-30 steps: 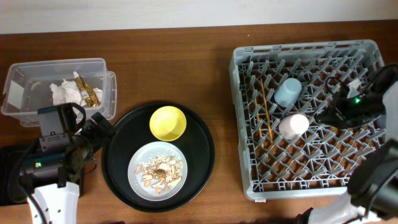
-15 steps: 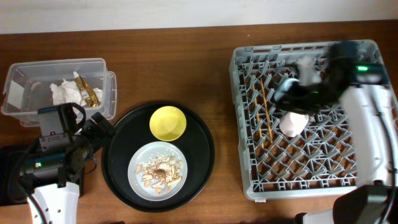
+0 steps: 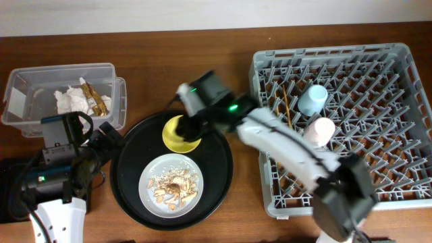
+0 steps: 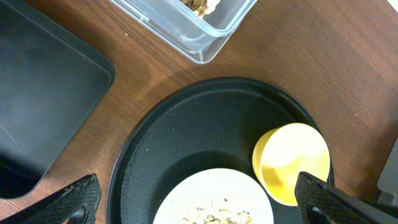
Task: Sort waste into correct bins and load items into the dishwasher rack
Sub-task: 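Move the right gripper back to the tray over the yellow bowl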
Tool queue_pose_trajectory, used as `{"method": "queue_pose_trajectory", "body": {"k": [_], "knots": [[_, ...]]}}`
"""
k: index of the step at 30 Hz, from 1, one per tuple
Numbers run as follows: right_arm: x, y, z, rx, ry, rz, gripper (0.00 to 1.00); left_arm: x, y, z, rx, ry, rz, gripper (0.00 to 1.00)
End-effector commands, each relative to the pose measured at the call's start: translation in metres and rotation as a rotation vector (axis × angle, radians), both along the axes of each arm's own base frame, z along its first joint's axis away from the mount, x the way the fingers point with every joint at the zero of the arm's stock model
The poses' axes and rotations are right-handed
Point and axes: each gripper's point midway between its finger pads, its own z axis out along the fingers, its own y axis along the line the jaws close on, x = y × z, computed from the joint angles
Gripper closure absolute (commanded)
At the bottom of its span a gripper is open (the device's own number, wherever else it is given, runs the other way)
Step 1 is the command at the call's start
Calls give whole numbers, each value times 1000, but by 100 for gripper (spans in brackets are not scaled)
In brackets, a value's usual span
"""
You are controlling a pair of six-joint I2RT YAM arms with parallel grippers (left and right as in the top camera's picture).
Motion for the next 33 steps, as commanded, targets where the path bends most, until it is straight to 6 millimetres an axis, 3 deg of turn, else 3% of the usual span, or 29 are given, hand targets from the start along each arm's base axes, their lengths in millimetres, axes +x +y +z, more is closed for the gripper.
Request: {"method": "queue_pose_trajectory", "body": {"k": [1, 4, 8, 20, 25, 30, 33], "knots": [[-3, 22, -31, -80, -69, 16, 57, 0, -1, 0, -3, -2, -6, 1], [-5, 36, -51, -129, -143, 61, 57, 0, -1, 0, -3, -2, -6, 1], [3, 30, -68, -237, -212, 14, 58, 0, -1, 0, -3, -2, -6, 1], [-4, 37, -74, -248, -246, 74, 59, 0, -1, 0, -3, -2, -6, 1], [-22, 48, -103, -282, -221, 123, 59, 0, -1, 0, -3, -2, -6, 1], [-16, 43, -107, -322, -250, 99, 59, 0, -1, 0, -3, -2, -6, 1], [-14, 42, -107, -332, -258, 90, 70, 0, -1, 0, -3, -2, -6, 1]]}}
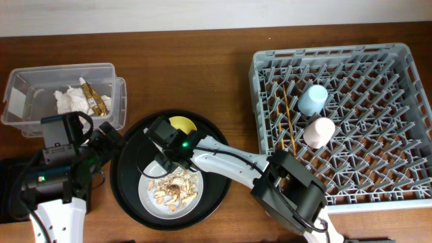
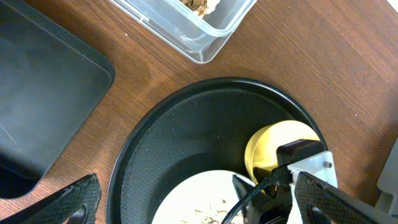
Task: Sort waste into correct bins and load items into the dishwasher rack
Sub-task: 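Move the right gripper back to the tray over the yellow bowl, then grasp the yellow bowl rim with the right gripper and lift, then carry the yellow bowl into the rack and lower it inverted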
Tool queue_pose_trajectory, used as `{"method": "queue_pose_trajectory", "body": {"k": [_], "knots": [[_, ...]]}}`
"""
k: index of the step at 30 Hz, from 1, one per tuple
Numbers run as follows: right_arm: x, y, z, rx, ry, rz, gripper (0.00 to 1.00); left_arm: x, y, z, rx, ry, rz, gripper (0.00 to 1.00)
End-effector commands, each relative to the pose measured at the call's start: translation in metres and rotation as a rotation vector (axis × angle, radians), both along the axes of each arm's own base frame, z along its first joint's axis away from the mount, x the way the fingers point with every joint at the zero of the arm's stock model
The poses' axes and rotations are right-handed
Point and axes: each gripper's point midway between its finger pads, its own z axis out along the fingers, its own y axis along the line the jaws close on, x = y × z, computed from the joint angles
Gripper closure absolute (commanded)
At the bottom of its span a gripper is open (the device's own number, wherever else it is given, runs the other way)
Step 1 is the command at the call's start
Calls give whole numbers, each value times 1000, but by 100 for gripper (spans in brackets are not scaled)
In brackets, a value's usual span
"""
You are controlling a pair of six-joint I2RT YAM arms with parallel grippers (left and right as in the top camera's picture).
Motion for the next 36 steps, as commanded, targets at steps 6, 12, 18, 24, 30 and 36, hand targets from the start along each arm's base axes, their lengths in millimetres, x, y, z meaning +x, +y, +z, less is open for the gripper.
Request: {"method": "queue_pose_trajectory", "body": {"k": [6, 12, 18, 24, 30, 36], "knots": [[12, 6, 24, -11, -40, -16, 91, 0, -1, 0, -3, -2, -6, 1], [17, 10, 67, -17, -36, -31, 96, 0, -1, 0, -3, -2, -6, 1], [38, -31, 109, -83, -22, -227, 96, 0, -1, 0, -3, -2, -6, 1], [57, -130, 165, -107, 51, -495, 96, 0, -1, 0, -3, -2, -6, 1], [42, -233, 201, -166, 148, -756, 96, 0, -1, 0, -3, -2, -6, 1], [4, -316, 255, -134, 140, -926, 96, 0, -1, 0, -3, -2, -6, 1]]}}
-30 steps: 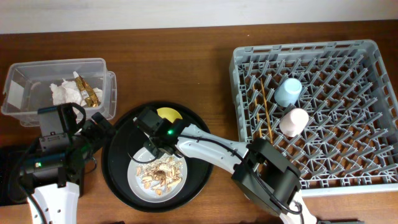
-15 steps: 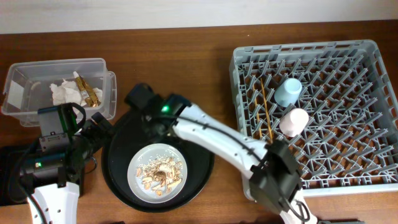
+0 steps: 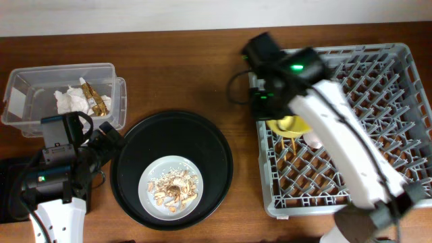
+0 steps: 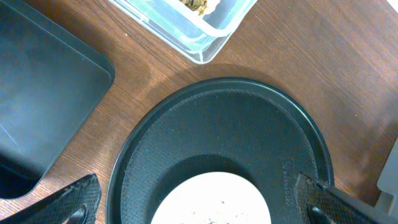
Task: Sort waste into correct bins and load items into the dishwasher rack
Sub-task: 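Carry the yellow bowl into the rack and lower it inverted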
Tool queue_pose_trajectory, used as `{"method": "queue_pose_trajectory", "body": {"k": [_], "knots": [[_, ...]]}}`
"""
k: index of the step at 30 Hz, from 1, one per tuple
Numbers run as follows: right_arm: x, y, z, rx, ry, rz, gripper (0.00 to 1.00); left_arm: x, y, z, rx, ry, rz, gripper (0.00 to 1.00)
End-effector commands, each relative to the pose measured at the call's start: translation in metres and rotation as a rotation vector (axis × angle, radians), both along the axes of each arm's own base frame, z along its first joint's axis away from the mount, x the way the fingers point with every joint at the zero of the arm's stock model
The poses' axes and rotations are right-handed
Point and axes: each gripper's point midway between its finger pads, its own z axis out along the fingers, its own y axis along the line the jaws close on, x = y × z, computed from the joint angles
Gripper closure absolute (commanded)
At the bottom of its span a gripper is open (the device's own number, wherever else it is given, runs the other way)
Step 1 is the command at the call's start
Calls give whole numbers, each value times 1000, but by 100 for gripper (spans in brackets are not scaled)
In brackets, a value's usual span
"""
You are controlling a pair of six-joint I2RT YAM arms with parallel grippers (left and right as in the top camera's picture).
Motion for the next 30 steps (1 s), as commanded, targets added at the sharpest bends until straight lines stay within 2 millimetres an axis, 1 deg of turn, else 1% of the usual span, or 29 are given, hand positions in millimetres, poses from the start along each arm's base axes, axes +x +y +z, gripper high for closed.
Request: {"method": "queue_pose_trajectory", "body": {"k": [1, 2, 3, 5, 7, 9, 11, 12, 13, 16, 19, 20, 23, 26, 30], "knots": [[-23, -47, 43, 23, -88, -117, 96, 0, -1, 0, -3, -2, -6, 1], [-32, -65, 50, 26, -93, -122, 96, 0, -1, 0, -3, -2, -6, 1], [-38, -76, 53, 40, -91, -115, 96, 0, -1, 0, -3, -2, -6, 1], [-51, -87, 52, 127, -65, -74, 96, 0, -1, 0, -3, -2, -6, 1], [-61, -89, 48, 242, -40, -15, 96, 0, -1, 0, -3, -2, -6, 1], [-67, -86, 45, 382, -34, 52, 96, 0, -1, 0, -3, -2, -6, 1], [-70, -77, 44, 539, -43, 111, 96, 0, -1, 0, -3, -2, -6, 1], [-69, -72, 47, 680, -73, 156, 96, 0, -1, 0, -3, -2, -6, 1], [-68, -69, 48, 768, -99, 179, 96, 0, -1, 0, -3, -2, -6, 1], [-67, -72, 43, 914, -141, 178, 96, 0, -1, 0, -3, -2, -6, 1], [-71, -78, 25, 1027, -144, 117, 96, 0, -1, 0, -3, -2, -6, 1], [-73, -83, 14, 1053, -134, 85, 96, 0, -1, 0, -3, -2, -6, 1], [-78, -91, -9, 1105, -116, 16, 96, 0, -1, 0, -3, -2, -6, 1], [-78, -103, -34, 1155, -87, -80, 96, 0, -1, 0, -3, -2, -6, 1], [-73, -119, -58, 1186, -51, -169, 96, 0, -1, 0, -3, -2, -6, 1]]}}
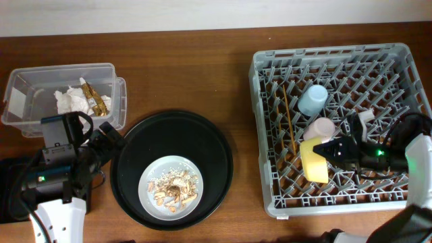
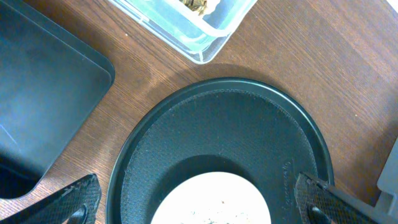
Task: Sort waste into correct bins and load items into the dishwasher rack
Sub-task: 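Carry the yellow bowl into the rack and lower it inverted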
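Note:
A yellow cup [image 1: 313,162] lies tilted in the grey dishwasher rack [image 1: 398,74], just below a pink cup [image 1: 321,126]. My right gripper [image 1: 328,149] reaches in from the right, its tapered tip shut on the yellow cup's upper edge. A white plate [image 1: 171,185] with food scraps sits in the round black tray [image 1: 216,152]. My left gripper [image 2: 196,205] hangs open over the tray's near part, its fingertips [image 2: 74,199] wide apart and empty.
A clear bin [image 1: 40,81] holding tissue and a wrapper stands at the back left. A black bin [image 2: 37,112] sits at the left edge. The rack also holds a blue cup [image 1: 313,99] and brown chopsticks [image 1: 290,121].
My right gripper has gone from the rack's upper left to lower in the rack, now reaching in from the right. The yellow cup rests in the rack below the pink cup. The left arm is still.
My right gripper was first at the yellow cup on the black tray, then low over the tray beside cup and plate. Then it held the cup over the rack's left side. Now the cup lies in the rack. The left gripper stayed open throughout.

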Tool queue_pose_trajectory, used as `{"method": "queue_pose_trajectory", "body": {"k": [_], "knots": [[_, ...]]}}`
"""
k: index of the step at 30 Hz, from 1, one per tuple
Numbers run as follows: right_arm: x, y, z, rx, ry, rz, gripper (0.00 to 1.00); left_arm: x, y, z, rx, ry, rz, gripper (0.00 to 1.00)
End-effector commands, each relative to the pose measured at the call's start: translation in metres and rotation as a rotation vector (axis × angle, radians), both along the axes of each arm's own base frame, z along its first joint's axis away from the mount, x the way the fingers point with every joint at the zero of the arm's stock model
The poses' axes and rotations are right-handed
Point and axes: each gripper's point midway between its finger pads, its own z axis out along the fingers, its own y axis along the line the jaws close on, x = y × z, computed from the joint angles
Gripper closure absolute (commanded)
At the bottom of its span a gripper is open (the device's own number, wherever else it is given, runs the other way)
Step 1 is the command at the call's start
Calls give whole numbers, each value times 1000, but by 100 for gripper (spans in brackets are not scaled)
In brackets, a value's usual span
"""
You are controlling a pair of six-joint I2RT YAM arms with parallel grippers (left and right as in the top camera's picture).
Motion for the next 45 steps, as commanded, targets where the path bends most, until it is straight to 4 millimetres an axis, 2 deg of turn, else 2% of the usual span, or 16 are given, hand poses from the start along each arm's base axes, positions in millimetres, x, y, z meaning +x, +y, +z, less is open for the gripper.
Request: {"method": "queue_pose_trajectory", "body": {"k": [1, 8, 13, 16, 17, 21, 25, 28, 32, 35, 39, 40, 43, 45], "knots": [[7, -12, -11, 54, 16, -48, 96, 0, -1, 0, -3, -2, -6, 1], [0, -39, -38, -36, 107, -77, 95, 0, -1, 0, -3, -2, -6, 1], [-8, -59, -45, -65, 159, -143, 95, 0, -1, 0, -3, -1, -6, 1], [-14, -72, -49, -84, 178, -182, 86, 0, -1, 0, -3, -2, -6, 1], [-16, -81, -51, -99, 180, -206, 76, 0, -1, 0, -3, -1, -6, 1], [-15, -97, -47, -119, 181, -261, 56, 0, -1, 0, -3, -2, -6, 1], [-15, -120, -41, -184, 226, -317, 55, 0, -1, 0, -3, -2, -6, 1], [-10, -129, -28, -210, 233, -357, 55, 0, -1, 0, -3, -1, -6, 1], [-12, -124, -15, -241, 208, -369, 60, 0, -1, 0, -3, -2, -6, 1], [-17, -108, -6, -287, 196, -316, 71, 0, -1, 0, -3, -1, -6, 1], [-21, -80, -7, -371, 204, -177, 89, 0, -1, 0, -3, -2, -6, 1], [-21, -68, -11, -383, 205, -120, 96, 0, -1, 0, -3, -2, -6, 1], [-21, -60, -33, -411, 281, -107, 96, 0, -1, 0, -3, -2, -6, 1], [-21, -62, -57, -445, 356, -147, 96, 0, -1, 0, -3, -2, -6, 1]]}}
